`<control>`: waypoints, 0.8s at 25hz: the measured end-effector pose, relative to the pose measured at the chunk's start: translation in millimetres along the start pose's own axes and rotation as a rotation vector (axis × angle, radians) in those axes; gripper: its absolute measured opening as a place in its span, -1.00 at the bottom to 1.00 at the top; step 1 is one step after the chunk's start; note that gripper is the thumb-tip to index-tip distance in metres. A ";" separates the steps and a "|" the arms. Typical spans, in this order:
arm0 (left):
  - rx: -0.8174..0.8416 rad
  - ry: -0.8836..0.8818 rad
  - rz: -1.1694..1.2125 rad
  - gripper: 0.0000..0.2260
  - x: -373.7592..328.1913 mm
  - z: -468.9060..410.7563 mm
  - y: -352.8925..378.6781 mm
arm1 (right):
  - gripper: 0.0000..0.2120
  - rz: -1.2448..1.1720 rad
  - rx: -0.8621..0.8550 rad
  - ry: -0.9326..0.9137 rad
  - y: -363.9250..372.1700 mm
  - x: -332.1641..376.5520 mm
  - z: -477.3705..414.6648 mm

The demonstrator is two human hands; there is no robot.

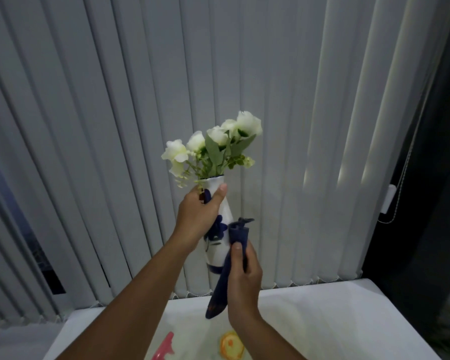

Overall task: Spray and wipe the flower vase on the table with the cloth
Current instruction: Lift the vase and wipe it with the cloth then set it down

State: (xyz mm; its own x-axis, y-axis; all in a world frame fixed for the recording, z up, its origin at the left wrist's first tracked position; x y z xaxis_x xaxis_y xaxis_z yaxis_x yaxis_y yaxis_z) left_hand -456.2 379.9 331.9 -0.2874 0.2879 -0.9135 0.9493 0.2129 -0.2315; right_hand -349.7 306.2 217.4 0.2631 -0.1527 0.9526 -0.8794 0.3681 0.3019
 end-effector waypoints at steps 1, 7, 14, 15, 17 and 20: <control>0.025 -0.012 0.036 -0.66 -0.3 -0.9 -1.4 | -0.72 0.082 0.028 -0.072 1.3 6.5 3.3; 0.169 -0.025 0.028 -0.76 3.7 2.4 -1.7 | -0.68 0.271 0.238 -0.307 13.8 61.2 -27.6; 0.222 -0.057 0.290 -0.86 -7.0 6.7 -10.1 | -0.61 -0.003 0.306 0.260 -2.5 10.6 -32.1; 0.226 -0.063 0.312 -0.87 -7.6 6.0 -10.6 | -0.58 -0.051 0.292 0.369 -5.7 -6.1 -26.3; 0.218 -0.071 0.332 -0.85 -7.8 3.8 -10.5 | -0.49 -0.187 0.242 0.571 -9.0 -33.2 -18.6; 0.172 -0.066 0.338 -0.87 -1.2 5.1 -5.6 | -0.41 -0.366 0.212 0.699 -5.0 -44.8 -18.7</control>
State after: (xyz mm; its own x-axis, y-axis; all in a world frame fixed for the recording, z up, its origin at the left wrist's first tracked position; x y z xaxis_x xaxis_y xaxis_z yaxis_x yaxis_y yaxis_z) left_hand -460.5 373.5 332.6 0.0492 0.2529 -0.9662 0.9982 -0.0454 0.0390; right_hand -349.6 328.3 173.9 0.6731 0.4041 0.6194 -0.7279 0.2137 0.6515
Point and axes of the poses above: each hand's wrist, its own z-axis away from the middle knuckle, its own y-axis out of the palm, x = y × z, the point moved 5 cm from there along -z, towards the middle knuckle, and after that the axes turned 3 degrees about y, right-handed, at the moved point
